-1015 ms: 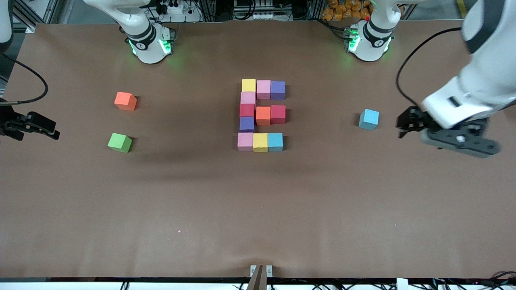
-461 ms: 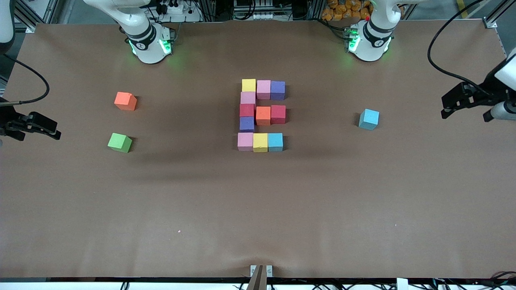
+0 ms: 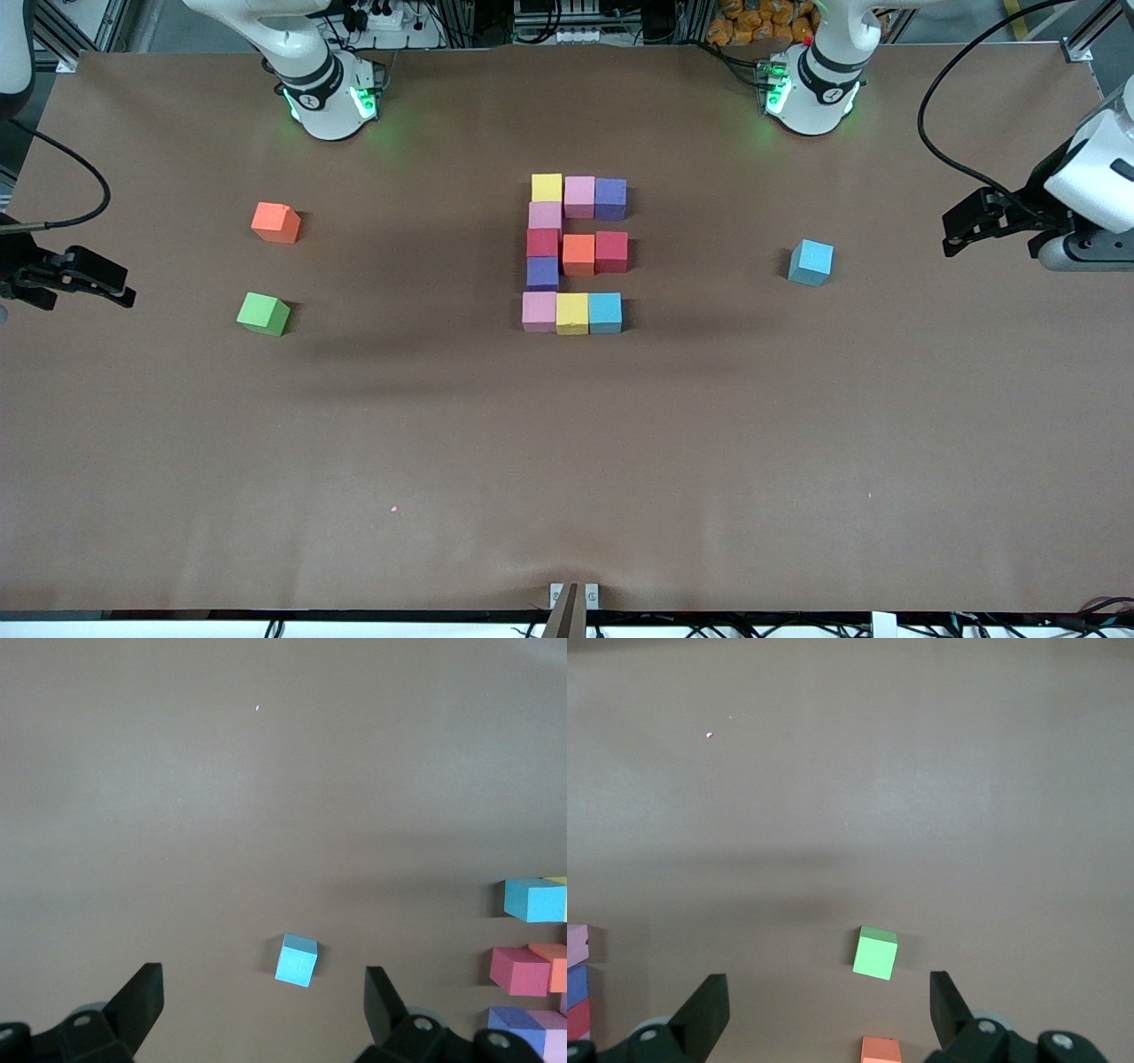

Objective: Arrange 11 blocks into digit 3

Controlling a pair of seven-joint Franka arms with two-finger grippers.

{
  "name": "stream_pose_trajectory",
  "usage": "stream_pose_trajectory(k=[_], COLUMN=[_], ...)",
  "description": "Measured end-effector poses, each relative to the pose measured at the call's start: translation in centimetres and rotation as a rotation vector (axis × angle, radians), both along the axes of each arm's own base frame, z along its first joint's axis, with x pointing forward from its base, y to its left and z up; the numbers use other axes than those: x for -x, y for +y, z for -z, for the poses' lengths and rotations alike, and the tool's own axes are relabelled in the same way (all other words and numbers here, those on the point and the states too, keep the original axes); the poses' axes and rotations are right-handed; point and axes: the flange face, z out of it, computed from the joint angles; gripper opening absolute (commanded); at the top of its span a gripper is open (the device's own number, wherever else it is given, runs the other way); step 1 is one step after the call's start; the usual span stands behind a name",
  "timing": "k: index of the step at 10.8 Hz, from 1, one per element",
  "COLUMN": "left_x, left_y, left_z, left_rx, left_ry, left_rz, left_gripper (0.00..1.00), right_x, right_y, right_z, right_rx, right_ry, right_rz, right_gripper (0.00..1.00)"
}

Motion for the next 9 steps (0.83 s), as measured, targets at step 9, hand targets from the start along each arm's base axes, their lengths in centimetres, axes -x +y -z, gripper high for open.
stream_pose_trajectory(k=[9], left_x=[1.4], left_y=[1.0], left_z=[-1.1], left_rx=[-0.002], left_ry=[-0.017], left_rz=[-0.017], left_gripper=[1.00], right_x=[0.0], right_y=[0.0], right_z=[0.0], right_rx=[0.000], right_ry=[-0.004], right_rz=[0.000], right_gripper=[1.00])
